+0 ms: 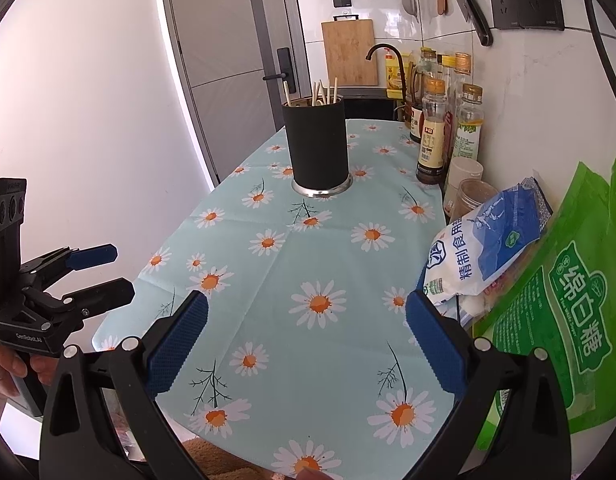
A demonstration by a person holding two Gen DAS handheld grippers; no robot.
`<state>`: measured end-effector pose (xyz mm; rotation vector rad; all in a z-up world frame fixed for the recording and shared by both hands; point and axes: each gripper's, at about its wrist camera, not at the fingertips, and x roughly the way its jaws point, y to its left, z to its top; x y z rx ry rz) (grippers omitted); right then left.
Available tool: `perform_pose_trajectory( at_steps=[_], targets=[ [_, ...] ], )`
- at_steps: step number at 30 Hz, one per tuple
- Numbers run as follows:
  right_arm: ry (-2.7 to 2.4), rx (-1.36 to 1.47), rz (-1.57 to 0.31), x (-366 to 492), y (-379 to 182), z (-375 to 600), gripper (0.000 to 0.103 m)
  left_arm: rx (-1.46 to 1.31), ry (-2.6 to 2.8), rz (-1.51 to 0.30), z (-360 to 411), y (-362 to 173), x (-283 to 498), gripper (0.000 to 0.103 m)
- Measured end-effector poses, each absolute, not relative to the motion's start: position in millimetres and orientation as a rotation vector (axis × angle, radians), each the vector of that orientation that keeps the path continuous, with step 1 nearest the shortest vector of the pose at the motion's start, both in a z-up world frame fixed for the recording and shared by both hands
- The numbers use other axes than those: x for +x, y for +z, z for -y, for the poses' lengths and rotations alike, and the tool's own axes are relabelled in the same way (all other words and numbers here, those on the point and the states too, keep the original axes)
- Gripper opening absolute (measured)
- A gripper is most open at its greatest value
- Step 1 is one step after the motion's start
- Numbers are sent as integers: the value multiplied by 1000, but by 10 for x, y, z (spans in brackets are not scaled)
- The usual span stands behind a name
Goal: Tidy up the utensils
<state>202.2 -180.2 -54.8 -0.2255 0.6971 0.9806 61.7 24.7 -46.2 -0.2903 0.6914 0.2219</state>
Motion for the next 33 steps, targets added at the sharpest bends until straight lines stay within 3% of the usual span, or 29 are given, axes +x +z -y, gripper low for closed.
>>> perform_pose_trajectory(
  at_steps=[33],
  targets=[
    [981,-230,-702,2060,-528,1794,98,-318,242,-733,-291,-498,705,97]
  ],
)
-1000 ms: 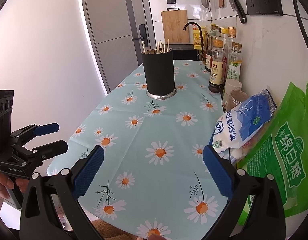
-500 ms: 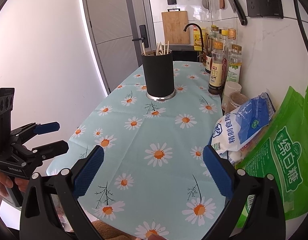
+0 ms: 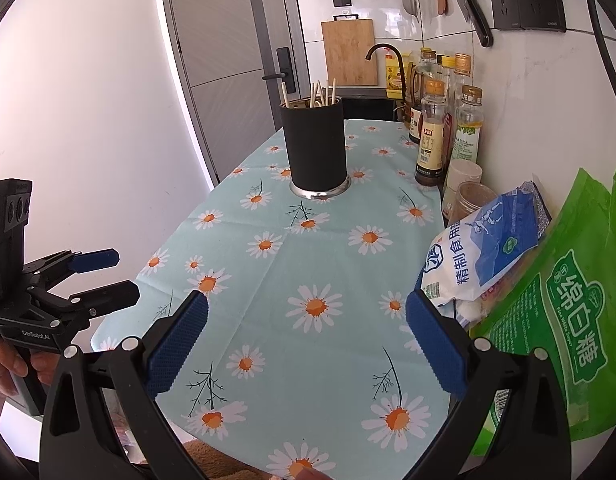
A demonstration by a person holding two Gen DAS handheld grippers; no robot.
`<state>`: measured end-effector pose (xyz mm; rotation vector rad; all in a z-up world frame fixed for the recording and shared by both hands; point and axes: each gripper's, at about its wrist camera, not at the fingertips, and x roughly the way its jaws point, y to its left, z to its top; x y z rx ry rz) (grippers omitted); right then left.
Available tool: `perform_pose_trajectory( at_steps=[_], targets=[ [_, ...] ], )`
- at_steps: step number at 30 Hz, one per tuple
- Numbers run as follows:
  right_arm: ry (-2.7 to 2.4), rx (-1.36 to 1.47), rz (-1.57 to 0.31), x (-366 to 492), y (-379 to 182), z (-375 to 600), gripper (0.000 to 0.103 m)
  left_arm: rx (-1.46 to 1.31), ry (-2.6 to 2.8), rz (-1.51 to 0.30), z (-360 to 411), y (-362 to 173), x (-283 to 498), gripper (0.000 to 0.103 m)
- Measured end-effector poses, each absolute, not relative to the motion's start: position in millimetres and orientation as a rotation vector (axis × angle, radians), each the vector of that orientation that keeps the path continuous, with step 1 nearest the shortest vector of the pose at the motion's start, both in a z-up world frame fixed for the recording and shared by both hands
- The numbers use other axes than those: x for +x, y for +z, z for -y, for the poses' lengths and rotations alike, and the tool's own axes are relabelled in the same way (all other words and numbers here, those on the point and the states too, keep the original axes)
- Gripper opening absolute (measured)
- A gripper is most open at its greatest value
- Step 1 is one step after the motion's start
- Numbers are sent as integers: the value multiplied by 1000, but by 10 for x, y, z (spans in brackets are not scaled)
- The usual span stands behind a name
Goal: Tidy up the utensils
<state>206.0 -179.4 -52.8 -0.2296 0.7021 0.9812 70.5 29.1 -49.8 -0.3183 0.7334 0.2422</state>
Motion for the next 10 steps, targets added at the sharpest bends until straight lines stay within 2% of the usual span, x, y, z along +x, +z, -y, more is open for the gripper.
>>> perform_pose_trajectory(
  at_steps=[10],
  targets=[
    [984,-218,-719,2093,-580,1779,98,-320,215,-746,-283,-514,765,97]
  ],
)
